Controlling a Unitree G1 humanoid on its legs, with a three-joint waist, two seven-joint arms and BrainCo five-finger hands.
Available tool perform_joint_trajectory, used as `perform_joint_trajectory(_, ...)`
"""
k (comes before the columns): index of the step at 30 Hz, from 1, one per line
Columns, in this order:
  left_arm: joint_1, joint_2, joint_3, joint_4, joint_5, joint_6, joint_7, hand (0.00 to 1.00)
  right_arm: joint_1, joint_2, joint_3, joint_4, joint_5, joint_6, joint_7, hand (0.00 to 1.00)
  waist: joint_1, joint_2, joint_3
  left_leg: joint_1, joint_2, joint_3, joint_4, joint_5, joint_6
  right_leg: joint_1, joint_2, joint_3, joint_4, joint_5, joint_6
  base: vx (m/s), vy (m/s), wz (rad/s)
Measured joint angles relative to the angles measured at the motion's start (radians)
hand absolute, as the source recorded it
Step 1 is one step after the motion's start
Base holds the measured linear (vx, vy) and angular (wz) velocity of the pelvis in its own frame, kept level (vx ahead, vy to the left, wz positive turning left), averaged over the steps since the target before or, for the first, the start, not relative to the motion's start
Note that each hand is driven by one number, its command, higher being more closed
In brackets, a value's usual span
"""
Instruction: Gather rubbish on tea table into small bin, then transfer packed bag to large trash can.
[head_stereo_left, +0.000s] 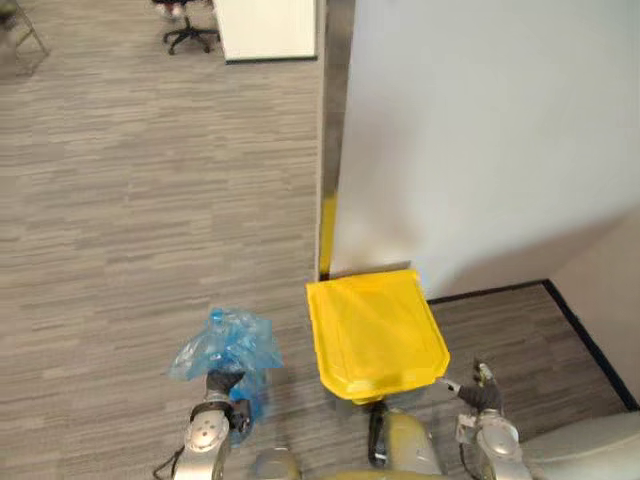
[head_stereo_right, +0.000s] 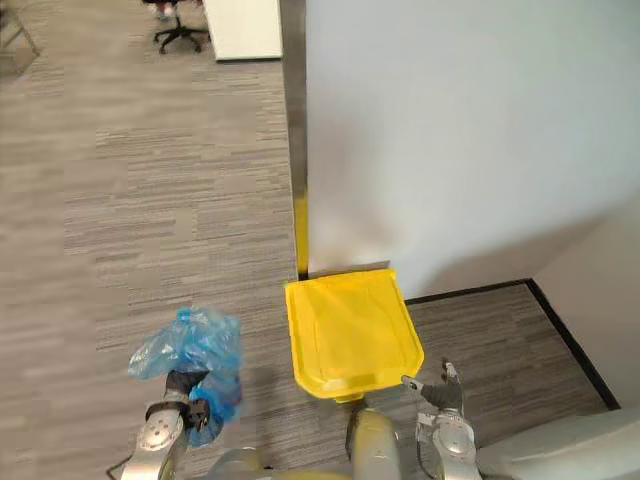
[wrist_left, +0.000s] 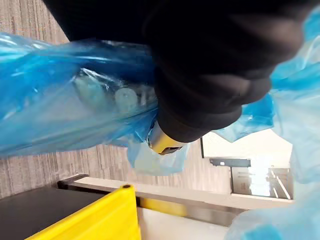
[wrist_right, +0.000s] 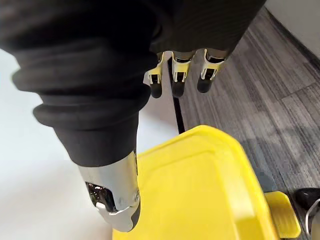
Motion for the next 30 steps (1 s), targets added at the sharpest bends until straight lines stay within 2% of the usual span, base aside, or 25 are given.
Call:
perform_joint_trajectory(2,-0.023,-0.023,-0.023,-0.015,0.0,0.002,0.001,1.0,0.02,-0.005,-0.043,-0.023,0.008,0.004,0.001,0.0,0.0,0.007,0.008,0.031,-0.024,-0.074,-0.012,0.001,-0.001,-0.064,0.0,0.061,0.19,-0.043,-0.017,0.27,-0.102,0.98)
perform_joint_trajectory(3,-0.029,-0.034,-0.022,-0.016,0.0,0.002,0.002,1.0,0.022,0.004,-0.058,-0.03,0.012,0.005,0.002,0.0,0.002,0.012,0.003,0.041,-0.016,-0.109,0.009,-0.01,-0.006,-0.07,0.053,0.122,0.19,-0.115,-0.019,0.3,-0.191,0.72)
perform_joint_trajectory(4,-0.045,-0.025,-0.017,-0.012,0.0,0.001,0.003,1.0,0.022,0.005,-0.058,-0.038,0.02,0.005,0.002,0.0,0.004,0.006,-0.003,0.012,-0.012,-0.137,0.057,-0.024,-0.025,-0.048,0.069,0.13,0.133,-0.136,-0.02,0.3,-0.195,0.77)
perform_joint_trajectory(6,-0.067,-0.05,-0.011,-0.002,-0.002,0.003,0.003,1.0,0.008,0.004,-0.085,-0.037,0.042,0.007,0.003,0.0,-0.003,0.043,-0.001,-0.023,0.031,-0.177,0.112,-0.031,-0.049,-0.031,0.082,0.058,0.137,-0.14,-0.04,0.23,-0.175,0.57)
perform_joint_trajectory(7,-0.068,-0.061,-0.012,-0.001,-0.004,0.003,0.003,1.0,0.007,0.016,-0.099,-0.038,0.051,0.009,0.003,0.0,-0.003,0.044,-0.002,-0.022,0.048,-0.177,0.104,-0.022,-0.062,-0.016,0.088,0.04,0.127,-0.146,-0.05,0.18,-0.151,0.35)
perform_joint_trajectory(11,-0.066,-0.078,-0.012,0.016,-0.002,0.004,0.0,1.0,0.001,0.031,-0.106,-0.033,0.06,0.01,0.004,0.0,-0.03,0.048,-0.01,-0.04,0.072,-0.204,0.064,-0.009,-0.079,-0.009,0.096,-0.008,0.091,-0.138,-0.064,0.03,-0.118,0.3)
perform_joint_trajectory(13,-0.047,-0.075,-0.009,0.035,-0.002,0.004,0.0,1.0,0.012,0.044,-0.106,-0.005,0.062,0.01,0.004,0.0,-0.042,0.046,-0.035,-0.058,0.079,-0.204,0.043,0.013,-0.079,-0.009,0.095,-0.024,0.057,-0.117,-0.065,-0.09,-0.055,0.32)
perform_joint_trajectory(17,0.01,-0.072,0.006,0.048,-0.001,0.004,0.001,1.0,0.046,0.054,-0.106,0.019,0.078,0.01,0.004,0.0,-0.039,0.044,-0.091,-0.055,0.082,-0.199,-0.014,0.049,-0.093,0.004,0.093,-0.045,0.005,-0.077,-0.076,-0.08,-0.036,0.18)
perform_joint_trajectory(19,0.026,-0.071,0.016,0.048,-0.001,0.004,0.002,1.0,0.053,0.059,-0.102,0.019,0.077,0.01,0.004,0.0,-0.04,0.043,-0.098,-0.05,0.085,-0.198,-0.012,0.054,-0.096,0.017,0.095,-0.053,-0.005,-0.058,-0.083,-0.13,-0.036,0.05)
perform_joint_trajectory(21,0.036,-0.068,0.018,0.047,-0.002,0.004,0.002,1.0,0.055,0.06,-0.097,0.018,0.075,0.01,0.004,0.0,-0.033,0.037,-0.099,-0.048,0.084,-0.187,-0.006,0.055,-0.097,0.017,0.094,-0.047,-0.005,-0.038,-0.087,-0.19,-0.022,-0.1)
perform_joint_trajectory(23,0.039,-0.063,0.019,0.047,-0.002,0.004,0.003,1.0,0.052,0.059,-0.092,0.017,0.072,0.01,0.003,0.0,-0.014,0.026,-0.092,-0.045,0.082,-0.155,0.002,0.055,-0.097,0.014,0.092,-0.03,-0.014,-0.009,-0.084,-0.21,0.009,-0.24)
perform_joint_trajectory(25,0.042,-0.049,0.023,0.035,-0.002,0.004,0.006,1.0,0.071,0.058,-0.073,-0.006,0.046,0.01,0.004,0.0,0.008,-0.015,-0.081,-0.07,0.061,-0.121,0.037,0.063,-0.086,-0.005,0.078,0.0,-0.028,0.033,-0.069,-0.31,0.027,-0.27)
perform_joint_trajectory(26,0.043,-0.045,0.028,0.033,-0.002,0.004,0.006,1.0,0.073,0.058,-0.067,-0.012,0.043,0.01,0.005,0.0,0.013,-0.02,-0.08,-0.08,0.062,-0.116,0.042,0.068,-0.075,-0.006,0.08,0.012,-0.053,0.045,-0.053,-0.34,0.033,-0.36)
perform_joint_trajectory(27,0.053,-0.053,0.039,0.025,-0.002,0.004,0.005,1.0,0.071,0.062,-0.054,-0.024,0.041,0.011,0.005,0.0,0.013,0.001,-0.085,-0.097,0.083,-0.101,0.013,0.101,-0.061,-0.006,0.087,0.016,-0.093,0.06,-0.032,-0.33,0.004,-0.29)
perform_joint_trajectory(28,0.069,-0.043,0.059,0.005,-0.004,0.004,0.007,1.0,0.081,0.071,-0.037,-0.041,0.039,0.012,0.007,0.0,0.01,-0.024,-0.081,-0.105,0.082,-0.077,-0.021,0.14,-0.057,-0.048,0.072,0.022,0.07,0.013,-0.049,-0.37,-0.03,-0.21)
perform_joint_trajectory(30,0.086,-0.04,0.059,0.003,-0.004,0.005,0.006,1.0,0.11,0.074,-0.032,-0.041,0.038,0.015,0.013,0.0,0.012,-0.051,-0.092,-0.105,0.082,-0.062,-0.086,0.202,-0.063,-0.03,0.052,0.02,0.284,-0.064,-0.037,-0.26,-0.077,-0.01)
